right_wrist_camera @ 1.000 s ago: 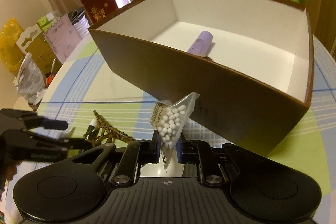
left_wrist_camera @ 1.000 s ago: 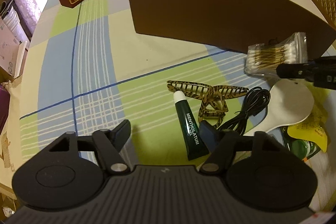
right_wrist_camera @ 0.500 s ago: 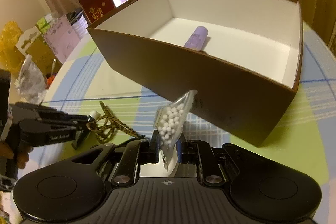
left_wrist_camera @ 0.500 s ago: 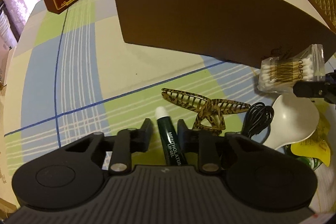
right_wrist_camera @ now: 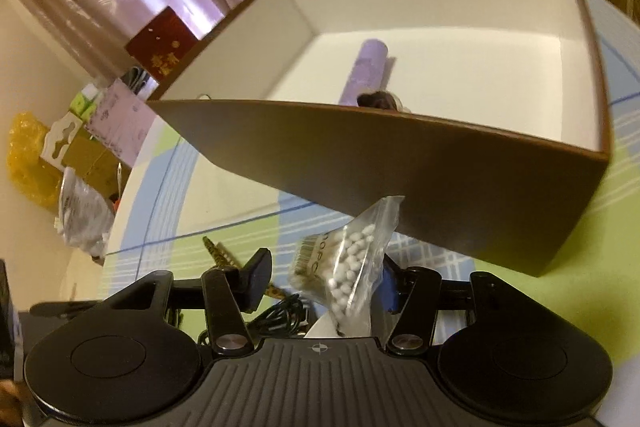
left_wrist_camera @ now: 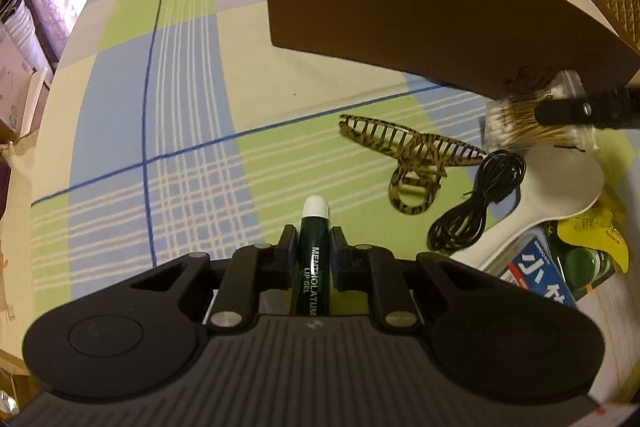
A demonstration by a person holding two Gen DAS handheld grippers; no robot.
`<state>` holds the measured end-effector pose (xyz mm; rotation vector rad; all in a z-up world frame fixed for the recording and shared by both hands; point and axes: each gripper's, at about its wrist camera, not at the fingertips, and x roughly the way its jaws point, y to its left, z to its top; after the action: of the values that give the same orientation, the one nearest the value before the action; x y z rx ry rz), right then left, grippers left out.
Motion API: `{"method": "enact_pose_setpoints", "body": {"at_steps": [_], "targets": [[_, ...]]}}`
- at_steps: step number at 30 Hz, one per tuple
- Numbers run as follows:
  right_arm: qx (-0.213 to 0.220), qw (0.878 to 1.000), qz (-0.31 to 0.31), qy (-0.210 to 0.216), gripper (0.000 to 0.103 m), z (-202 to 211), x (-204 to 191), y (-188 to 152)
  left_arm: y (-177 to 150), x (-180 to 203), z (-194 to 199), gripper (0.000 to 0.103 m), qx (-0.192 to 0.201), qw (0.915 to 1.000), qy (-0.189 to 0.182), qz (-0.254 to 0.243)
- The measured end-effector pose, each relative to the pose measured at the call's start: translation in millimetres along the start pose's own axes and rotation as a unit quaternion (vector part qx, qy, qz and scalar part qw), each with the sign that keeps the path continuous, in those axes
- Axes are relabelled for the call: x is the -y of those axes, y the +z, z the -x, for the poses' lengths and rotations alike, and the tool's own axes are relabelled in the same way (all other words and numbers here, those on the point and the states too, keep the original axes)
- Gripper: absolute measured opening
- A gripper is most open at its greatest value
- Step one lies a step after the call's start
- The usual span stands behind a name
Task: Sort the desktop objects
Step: 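Grasp the green Mentholatum tube with the left gripper while the right gripper grasps the cotton swab bag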
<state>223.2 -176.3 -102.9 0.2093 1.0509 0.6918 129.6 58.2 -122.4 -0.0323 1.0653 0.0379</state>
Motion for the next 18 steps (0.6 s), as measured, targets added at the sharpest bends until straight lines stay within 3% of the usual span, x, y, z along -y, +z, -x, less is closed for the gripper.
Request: {"method": "enact_pose_setpoints", "body": {"at_steps": [1, 3, 4, 18], "targets": [[0.001, 1.0, -0.002, -0.003, 0.049, -2, 1, 1, -1, 0, 0, 0.014, 0.0, 1.0, 0.0, 0.001], [-0.002, 1.0, 0.0, -0.007, 0.025, -5, 2, 3, -1, 0, 1, 0.014, 0.0, 1.0, 0.001, 0.002], [-0.005, 1.0, -0.002, -0.007, 0.023, -6, 4, 3, -1, 0, 1, 0.014, 0.0, 1.0, 0.002, 0.002], [0.012, 1.0, 0.025, -0.006, 0.014, 20, -6, -6, -1, 4, 3, 0.013, -0.005, 1.0, 0.0, -0.008]]}}
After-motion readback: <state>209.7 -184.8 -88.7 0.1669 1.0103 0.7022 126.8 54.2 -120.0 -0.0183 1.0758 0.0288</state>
